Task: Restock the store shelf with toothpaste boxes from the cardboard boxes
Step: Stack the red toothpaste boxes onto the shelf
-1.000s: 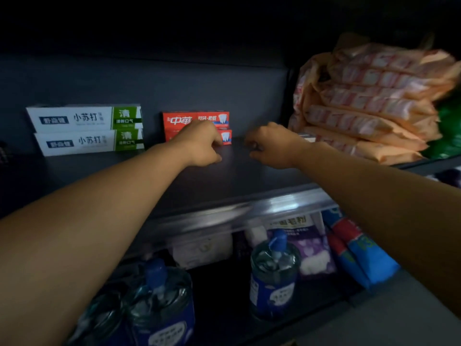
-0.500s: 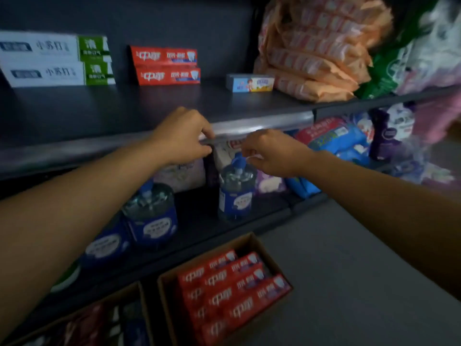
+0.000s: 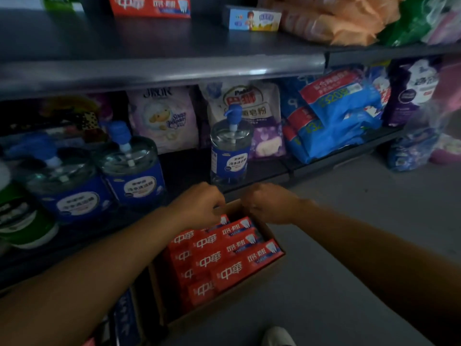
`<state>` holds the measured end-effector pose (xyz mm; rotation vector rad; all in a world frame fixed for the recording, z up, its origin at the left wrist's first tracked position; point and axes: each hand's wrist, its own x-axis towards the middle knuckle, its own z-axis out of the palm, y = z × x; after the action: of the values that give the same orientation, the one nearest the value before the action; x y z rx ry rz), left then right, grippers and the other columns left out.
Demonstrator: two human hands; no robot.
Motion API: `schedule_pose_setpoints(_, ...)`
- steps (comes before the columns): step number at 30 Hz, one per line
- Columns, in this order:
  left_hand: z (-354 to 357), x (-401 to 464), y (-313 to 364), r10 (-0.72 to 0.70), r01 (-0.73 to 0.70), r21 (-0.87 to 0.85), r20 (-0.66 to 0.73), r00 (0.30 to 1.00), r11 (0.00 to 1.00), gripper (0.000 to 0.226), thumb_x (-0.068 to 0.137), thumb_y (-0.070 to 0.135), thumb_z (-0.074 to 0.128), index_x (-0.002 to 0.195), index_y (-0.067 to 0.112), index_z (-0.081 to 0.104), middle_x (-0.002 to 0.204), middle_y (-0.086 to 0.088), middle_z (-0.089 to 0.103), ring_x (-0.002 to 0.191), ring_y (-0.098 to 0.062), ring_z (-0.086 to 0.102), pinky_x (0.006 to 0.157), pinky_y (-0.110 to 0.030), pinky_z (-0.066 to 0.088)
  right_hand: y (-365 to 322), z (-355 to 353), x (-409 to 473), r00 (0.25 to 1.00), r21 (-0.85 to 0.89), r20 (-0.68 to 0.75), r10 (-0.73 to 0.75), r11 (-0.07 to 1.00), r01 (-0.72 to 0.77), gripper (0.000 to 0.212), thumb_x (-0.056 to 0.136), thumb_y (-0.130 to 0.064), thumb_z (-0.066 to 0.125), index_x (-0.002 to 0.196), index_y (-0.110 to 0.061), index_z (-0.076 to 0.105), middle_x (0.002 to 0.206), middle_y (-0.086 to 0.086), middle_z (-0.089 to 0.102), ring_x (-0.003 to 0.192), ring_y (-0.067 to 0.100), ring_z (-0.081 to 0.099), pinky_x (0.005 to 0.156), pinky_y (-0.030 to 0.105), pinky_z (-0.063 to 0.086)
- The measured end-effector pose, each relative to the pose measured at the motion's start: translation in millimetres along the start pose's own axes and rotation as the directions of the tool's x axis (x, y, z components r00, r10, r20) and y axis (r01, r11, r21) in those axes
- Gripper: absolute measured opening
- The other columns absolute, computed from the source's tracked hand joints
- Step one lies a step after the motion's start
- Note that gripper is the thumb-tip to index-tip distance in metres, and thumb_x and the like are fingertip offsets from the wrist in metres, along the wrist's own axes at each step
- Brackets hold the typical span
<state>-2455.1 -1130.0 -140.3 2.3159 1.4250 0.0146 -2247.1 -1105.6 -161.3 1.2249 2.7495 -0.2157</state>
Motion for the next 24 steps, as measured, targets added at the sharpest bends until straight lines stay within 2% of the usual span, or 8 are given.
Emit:
schedule_pose_setpoints(2, 20, 11, -8, -0.041, 0.043, -0.041, 0.044, 0.998, 0.998, 0.005, 0.083, 0.029, 0.069, 0.08, 0.025, 0.069, 0.084, 0.006, 0.067, 0.072, -0.005, 0.063, 0.062, -0.029, 0.053, 8, 16, 6, 0.996, 0.02, 0.092, 0.016, 1.0, -0.018, 0.019, 0.092, -0.021, 0.053, 0.108, -0.017, 0.061, 0.116, 0.003, 0.059, 0.105, 0.019, 0.057, 0.083, 0.034, 0.049)
schedule_pose_setpoints(4, 38, 21, -19, -0.067, 0.072, -0.07, 0.075, 0.995, 0.995, 0.004, 0.083, 0.031, 0.069, 0.08, 0.028, 0.068, 0.084, 0.007, 0.067, 0.071, -0.002, 0.062, 0.06, -0.023, 0.049, 15, 33, 16, 0.984, 0.032, 0.174, 0.031, 0.999, -0.037, 0.024, 0.094, -0.027, 0.052, 0.115, -0.017, 0.059, 0.122, 0.003, 0.058, 0.109, 0.018, 0.055, 0.092, 0.036, 0.048)
schedule_pose_setpoints(8, 64, 36, -40, -0.115, 0.123, -0.082, 0.1, 0.988, 0.989, 0.015, 0.084, 0.034, 0.069, 0.096, 0.027, 0.073, 0.093, 0.009, 0.069, 0.077, -0.002, 0.064, 0.073, -0.029, 0.057, 28, 68, 35, 0.967, 0.074, 0.251, 0.038, 0.996, -0.058, 0.026, 0.098, -0.029, 0.046, 0.12, -0.017, 0.055, 0.126, 0.004, 0.056, 0.115, 0.018, 0.054, 0.1, 0.033, 0.043)
schedule_pose_setpoints(13, 76, 45, -57, -0.141, 0.152, -0.106, 0.109, 0.984, 0.983, 0.015, 0.082, 0.031, 0.069, 0.096, 0.028, 0.073, 0.095, 0.009, 0.068, 0.079, -0.003, 0.065, 0.074, -0.031, 0.058, 37, 97, 56, 0.943, 0.112, 0.333, 0.022, 0.992, -0.063, 0.036, 0.1, -0.031, 0.04, 0.132, -0.017, 0.049, 0.137, 0.004, 0.051, 0.121, 0.018, 0.05, 0.105, 0.033, 0.038)
schedule_pose_setpoints(15, 79, 47, -61, -0.146, 0.158, -0.109, 0.108, 0.983, 0.981, 0.016, 0.081, 0.031, 0.07, 0.097, 0.028, 0.073, 0.097, 0.01, 0.068, 0.081, -0.004, 0.064, 0.075, -0.032, 0.058, 39, 102, 60, 0.931, 0.141, 0.365, 0.024, 0.987, -0.081, 0.033, 0.099, -0.031, 0.042, 0.128, -0.019, 0.053, 0.132, 0.002, 0.055, 0.117, 0.016, 0.053, 0.102, 0.033, 0.042)
schedule_pose_setpoints(19, 78, 47, -65, -0.144, 0.161, -0.128, 0.13, 0.981, 0.979, 0.018, 0.082, 0.031, 0.07, 0.099, 0.028, 0.073, 0.097, 0.011, 0.068, 0.082, -0.003, 0.064, 0.077, -0.031, 0.057, 40, 105, 64, 0.926, 0.113, 0.378, 0.019, 0.991, -0.066, 0.025, 0.096, -0.036, 0.048, 0.108, -0.02, 0.062, 0.113, -0.004, 0.064, 0.102, 0.01, 0.059, 0.095, 0.036, 0.049)
schedule_pose_setpoints(24, 68, 44, -68, -0.14, 0.15, -0.108, 0.097, 0.985, 0.983, 0.009, 0.082, 0.03, 0.069, 0.089, 0.025, 0.073, 0.086, 0.008, 0.068, 0.076, -0.006, 0.063, 0.07, -0.03, 0.055, 46, 113, 67, 0.913, 0.066, 0.408, -0.001, 0.997, -0.028, 0.03, 0.091, -0.042, 0.054, 0.115, -0.025, 0.055, 0.123, -0.003, 0.057, 0.112, 0.012, 0.052, 0.1, 0.036, 0.044)
